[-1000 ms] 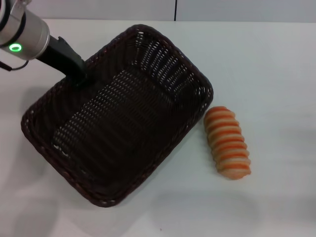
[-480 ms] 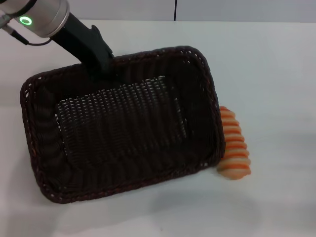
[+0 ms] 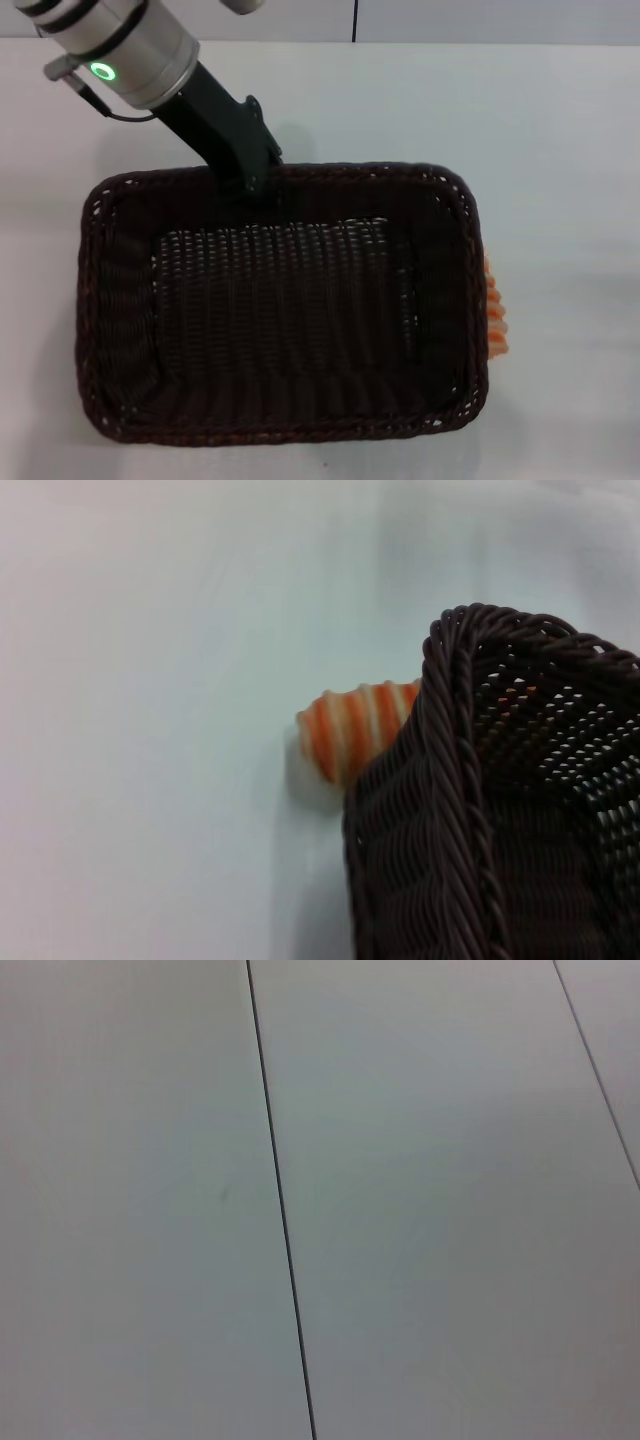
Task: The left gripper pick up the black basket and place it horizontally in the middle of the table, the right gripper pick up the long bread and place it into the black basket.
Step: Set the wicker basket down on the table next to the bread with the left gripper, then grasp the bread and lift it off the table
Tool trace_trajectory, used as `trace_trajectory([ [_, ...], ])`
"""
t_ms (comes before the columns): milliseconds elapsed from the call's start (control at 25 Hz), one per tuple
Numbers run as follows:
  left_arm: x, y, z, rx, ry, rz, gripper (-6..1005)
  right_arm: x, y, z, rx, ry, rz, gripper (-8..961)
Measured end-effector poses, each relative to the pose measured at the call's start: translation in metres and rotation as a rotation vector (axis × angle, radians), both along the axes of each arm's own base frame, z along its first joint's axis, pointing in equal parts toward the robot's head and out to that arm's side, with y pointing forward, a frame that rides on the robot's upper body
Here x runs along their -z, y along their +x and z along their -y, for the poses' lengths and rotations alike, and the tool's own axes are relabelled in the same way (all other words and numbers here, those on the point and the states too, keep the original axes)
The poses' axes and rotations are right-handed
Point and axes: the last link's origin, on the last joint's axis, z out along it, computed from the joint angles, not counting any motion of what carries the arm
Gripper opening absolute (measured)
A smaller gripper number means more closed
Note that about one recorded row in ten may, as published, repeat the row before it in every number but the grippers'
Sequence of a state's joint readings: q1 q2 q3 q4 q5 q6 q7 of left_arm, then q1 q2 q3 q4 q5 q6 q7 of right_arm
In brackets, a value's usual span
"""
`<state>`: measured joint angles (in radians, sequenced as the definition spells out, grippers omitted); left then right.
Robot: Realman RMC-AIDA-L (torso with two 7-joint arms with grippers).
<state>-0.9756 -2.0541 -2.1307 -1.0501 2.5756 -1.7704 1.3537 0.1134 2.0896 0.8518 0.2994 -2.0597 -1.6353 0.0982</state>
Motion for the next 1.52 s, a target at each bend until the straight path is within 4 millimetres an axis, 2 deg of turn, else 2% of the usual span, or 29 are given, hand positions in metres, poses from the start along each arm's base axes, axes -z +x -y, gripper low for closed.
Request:
trace_trajectory([
  [40, 0.000, 0.000, 0.000, 0.000, 0.000, 0.000, 214, 0.000, 0.000, 0.000, -0.001, -0.001, -0.001, 692],
  [120, 0.014, 0.003, -0.003, 0.016, 0.013, -0.009, 219, 0.000, 0.000, 0.000, -0.002, -0.002, -0.001, 692],
  [320, 0.026, 0.005, -0.001, 0.046, 0.004, -0.046, 231, 0.000, -0.002, 0.002, -0.013, 0.003, 0.004, 693],
  [560, 0.030, 0.011, -0.004, 0.080, 0.030, -0.056, 246, -0.001, -0.001, 0.005, -0.011, 0.006, 0.007, 693],
  [760, 0.022, 0.022, -0.010, 0.153, 0.100, 0.026, 451, 0.000, 0.000, 0.008, -0.006, 0.001, 0.008, 693],
  [920, 0.007, 0.036, -0.018, 0.222, 0.232, 0.102, 621, 0.002, -0.001, 0.008, -0.013, -0.010, 0.008, 692],
  [960, -0.008, 0.047, -0.022, 0.285, 0.361, 0.175, 664, 0.003, -0.001, 0.008, -0.014, -0.010, 0.007, 692],
  [1000, -0.009, 0.048, -0.022, 0.290, 0.369, 0.182, 707, 0.003, -0.001, 0.008, -0.015, -0.010, 0.007, 692],
  [1120, -0.028, 0.058, -0.018, 0.376, 0.584, 0.321, 706, 0.003, -0.002, 0.009, -0.016, -0.011, 0.006, 692],
  [1200, -0.034, 0.057, -0.014, 0.407, 0.729, 0.400, 705, 0.005, -0.003, 0.009, -0.021, -0.018, 0.005, 692],
  [1280, -0.040, 0.051, -0.009, 0.452, 0.952, 0.481, 705, 0.006, -0.004, 0.009, -0.027, -0.027, 0.006, 692],
  [1440, -0.026, 0.031, -0.003, 0.505, 1.262, 0.498, 706, 0.007, -0.006, 0.005, -0.038, -0.037, 0.006, 692],
  [1520, -0.040, 0.015, 0.000, 0.494, 1.492, 0.558, 707, 0.009, -0.007, 0.004, -0.045, -0.045, 0.006, 692],
])
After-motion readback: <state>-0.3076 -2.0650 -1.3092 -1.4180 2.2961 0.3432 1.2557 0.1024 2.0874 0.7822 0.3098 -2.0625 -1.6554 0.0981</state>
